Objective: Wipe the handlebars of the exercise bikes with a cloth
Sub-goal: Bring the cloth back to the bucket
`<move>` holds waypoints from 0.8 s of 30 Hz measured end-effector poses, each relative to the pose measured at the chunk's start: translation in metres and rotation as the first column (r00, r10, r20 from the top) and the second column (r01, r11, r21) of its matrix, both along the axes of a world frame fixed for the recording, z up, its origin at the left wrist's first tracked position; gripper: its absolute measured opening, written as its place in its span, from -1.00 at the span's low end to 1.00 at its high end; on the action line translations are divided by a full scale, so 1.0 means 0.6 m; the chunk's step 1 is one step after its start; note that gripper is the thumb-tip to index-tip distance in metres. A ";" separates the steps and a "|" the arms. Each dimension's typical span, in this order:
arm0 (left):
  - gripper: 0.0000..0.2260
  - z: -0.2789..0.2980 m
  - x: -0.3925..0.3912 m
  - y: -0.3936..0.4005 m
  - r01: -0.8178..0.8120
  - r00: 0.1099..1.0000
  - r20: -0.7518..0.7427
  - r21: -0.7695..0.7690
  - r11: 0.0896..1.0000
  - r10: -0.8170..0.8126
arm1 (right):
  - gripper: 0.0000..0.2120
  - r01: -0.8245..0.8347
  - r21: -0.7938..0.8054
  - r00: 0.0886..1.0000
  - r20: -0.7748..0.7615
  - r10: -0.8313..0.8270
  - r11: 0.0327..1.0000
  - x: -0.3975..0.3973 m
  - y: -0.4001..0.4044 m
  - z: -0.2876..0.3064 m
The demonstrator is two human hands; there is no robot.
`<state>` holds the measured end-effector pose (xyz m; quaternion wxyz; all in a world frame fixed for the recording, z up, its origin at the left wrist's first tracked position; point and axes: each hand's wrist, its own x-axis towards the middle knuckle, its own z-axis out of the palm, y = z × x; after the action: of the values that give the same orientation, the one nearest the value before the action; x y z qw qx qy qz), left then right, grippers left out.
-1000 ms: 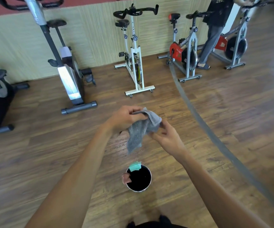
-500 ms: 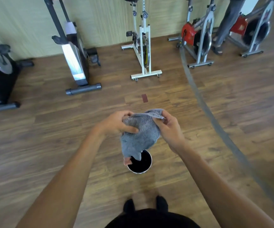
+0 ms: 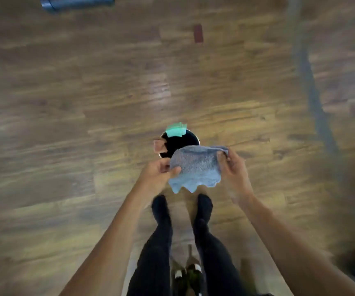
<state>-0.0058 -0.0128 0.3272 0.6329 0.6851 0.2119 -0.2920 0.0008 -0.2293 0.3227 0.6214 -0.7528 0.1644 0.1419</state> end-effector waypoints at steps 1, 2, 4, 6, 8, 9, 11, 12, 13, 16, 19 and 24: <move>-0.86 -0.045 0.001 -0.005 -0.012 1.000 0.001 0.007 1.000 0.012 | -0.80 -0.009 -0.015 1.000 -0.018 0.009 1.000 0.001 0.000 -0.048; -0.86 -0.092 -0.001 -0.008 -0.016 1.000 0.004 0.017 1.000 0.016 | -0.80 -0.033 -0.046 0.999 -0.030 0.032 0.998 0.002 0.000 -0.098; -0.84 -0.186 -0.007 -0.014 -0.001 1.000 -0.015 0.038 0.999 0.001 | -0.80 -0.074 -0.119 0.996 -0.055 0.067 0.990 0.001 -0.002 -0.193; -0.84 -0.277 -0.019 -0.018 0.001 0.998 -0.056 0.056 0.998 0.002 | -0.82 -0.108 -0.175 0.993 -0.072 0.097 0.979 -0.003 -0.005 -0.284; -0.86 -0.352 -0.026 -0.019 -0.003 0.998 -0.064 0.092 0.996 0.009 | -0.81 -0.167 -0.240 0.985 -0.070 0.155 0.956 0.000 -0.005 -0.365; -0.87 -0.387 -0.024 -0.019 -0.010 0.998 -0.055 0.113 0.994 0.016 | -0.81 -0.191 -0.259 0.981 -0.070 0.179 0.947 0.005 -0.004 -0.401; -0.90 -0.450 -0.009 -0.015 -0.022 0.999 -0.031 0.164 0.986 0.027 | -0.82 -0.213 -0.238 0.977 -0.071 0.202 0.948 0.024 0.001 -0.463; -0.92 -0.480 0.002 -0.011 -0.032 0.999 -0.020 0.179 0.983 0.036 | -0.82 -0.220 -0.226 0.975 -0.074 0.209 0.949 0.038 0.004 -0.493; -0.93 -0.510 0.015 -0.009 -0.041 0.999 -0.005 0.189 0.981 0.043 | -0.81 -0.233 -0.225 0.972 -0.083 0.220 0.946 0.054 0.008 -0.521; -0.94 -0.587 0.052 -0.001 -0.034 0.999 0.017 0.259 0.965 0.031 | -0.77 -0.307 -0.249 0.950 -0.131 0.282 0.918 0.108 0.021 -0.599; -0.89 -0.653 0.085 -0.001 -0.073 0.997 0.037 0.378 0.923 0.064 | -0.79 -0.344 -0.268 0.938 -0.127 0.321 0.900 0.149 0.033 -0.655; -0.71 -0.708 0.116 -0.021 -0.103 0.994 0.075 0.535 0.839 0.074 | -0.70 -0.306 -0.281 0.951 -0.136 0.278 0.910 0.165 0.042 -0.706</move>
<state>0.0640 -0.0252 -0.0977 0.4337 0.8316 0.3004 -0.1735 0.1000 -0.2041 -0.1012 0.4640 -0.8466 0.0982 0.2414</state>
